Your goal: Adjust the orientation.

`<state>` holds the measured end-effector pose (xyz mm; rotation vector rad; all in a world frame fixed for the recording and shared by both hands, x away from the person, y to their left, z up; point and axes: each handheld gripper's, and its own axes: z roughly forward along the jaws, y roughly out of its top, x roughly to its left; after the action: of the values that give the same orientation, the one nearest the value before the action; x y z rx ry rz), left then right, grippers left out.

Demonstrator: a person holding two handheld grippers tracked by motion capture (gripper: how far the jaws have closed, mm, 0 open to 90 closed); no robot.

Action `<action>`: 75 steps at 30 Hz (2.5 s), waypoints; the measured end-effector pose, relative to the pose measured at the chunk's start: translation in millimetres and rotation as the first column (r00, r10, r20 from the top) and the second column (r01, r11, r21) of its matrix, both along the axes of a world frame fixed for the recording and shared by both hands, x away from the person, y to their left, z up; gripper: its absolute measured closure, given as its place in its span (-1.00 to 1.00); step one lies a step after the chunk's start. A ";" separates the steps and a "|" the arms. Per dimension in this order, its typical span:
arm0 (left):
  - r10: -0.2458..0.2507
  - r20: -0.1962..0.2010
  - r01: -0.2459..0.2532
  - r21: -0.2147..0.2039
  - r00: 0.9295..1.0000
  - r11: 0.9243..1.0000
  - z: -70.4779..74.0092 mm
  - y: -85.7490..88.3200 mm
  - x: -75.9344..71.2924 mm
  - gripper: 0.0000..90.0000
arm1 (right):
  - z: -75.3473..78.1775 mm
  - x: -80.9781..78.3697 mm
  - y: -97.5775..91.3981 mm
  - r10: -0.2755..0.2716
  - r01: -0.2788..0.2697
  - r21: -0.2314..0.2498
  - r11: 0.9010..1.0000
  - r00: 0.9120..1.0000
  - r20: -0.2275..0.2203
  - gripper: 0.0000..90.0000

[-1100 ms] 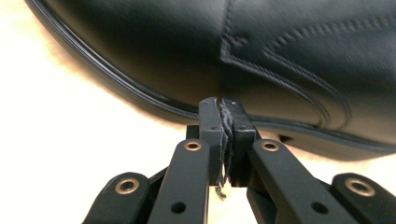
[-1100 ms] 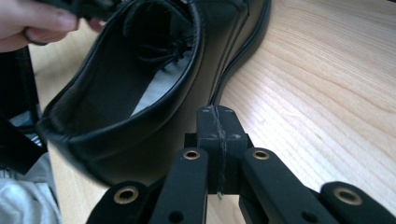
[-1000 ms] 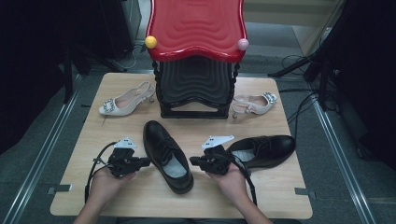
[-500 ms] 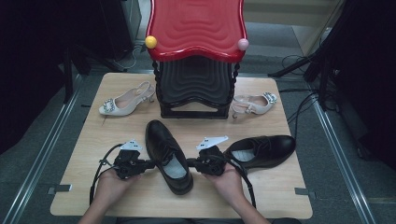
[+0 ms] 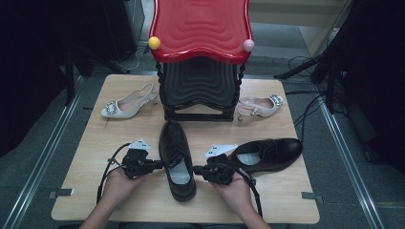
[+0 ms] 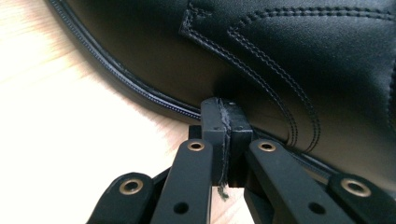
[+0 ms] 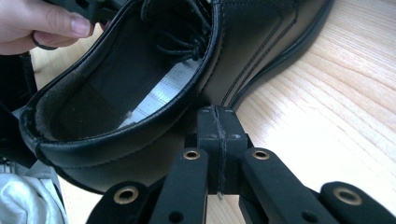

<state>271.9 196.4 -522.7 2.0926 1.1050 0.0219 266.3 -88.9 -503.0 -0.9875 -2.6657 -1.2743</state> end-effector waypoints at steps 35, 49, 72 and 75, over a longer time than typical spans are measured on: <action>-0.028 -0.004 0.028 -0.026 1.000 0.999 6.7 14.0 16.5 0.10 | 18.0 0.5 -57.2 -0.120 0.119 0.025 0.993 0.993 0.024 0.96; -0.023 -0.003 0.023 -0.006 1.000 1.000 4.1 19.5 18.7 -0.09 | 37.3 4.0 -102.4 -0.231 0.229 0.066 0.971 0.973 0.022 1.00; -0.008 0.006 0.008 0.011 1.000 1.000 4.1 19.6 18.5 -0.11 | 20.5 16.1 -122.5 -0.301 0.301 -0.017 0.954 0.953 -0.037 1.00; -0.005 0.007 0.005 0.007 1.000 1.000 4.1 19.8 18.8 -0.11 | 17.8 17.3 -123.6 -0.295 0.296 0.007 0.955 0.953 -0.065 1.00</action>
<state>290.7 216.2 -518.6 2.1005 1.0967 0.0304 283.6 -212.5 -485.2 -1.4439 -2.5251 -1.2819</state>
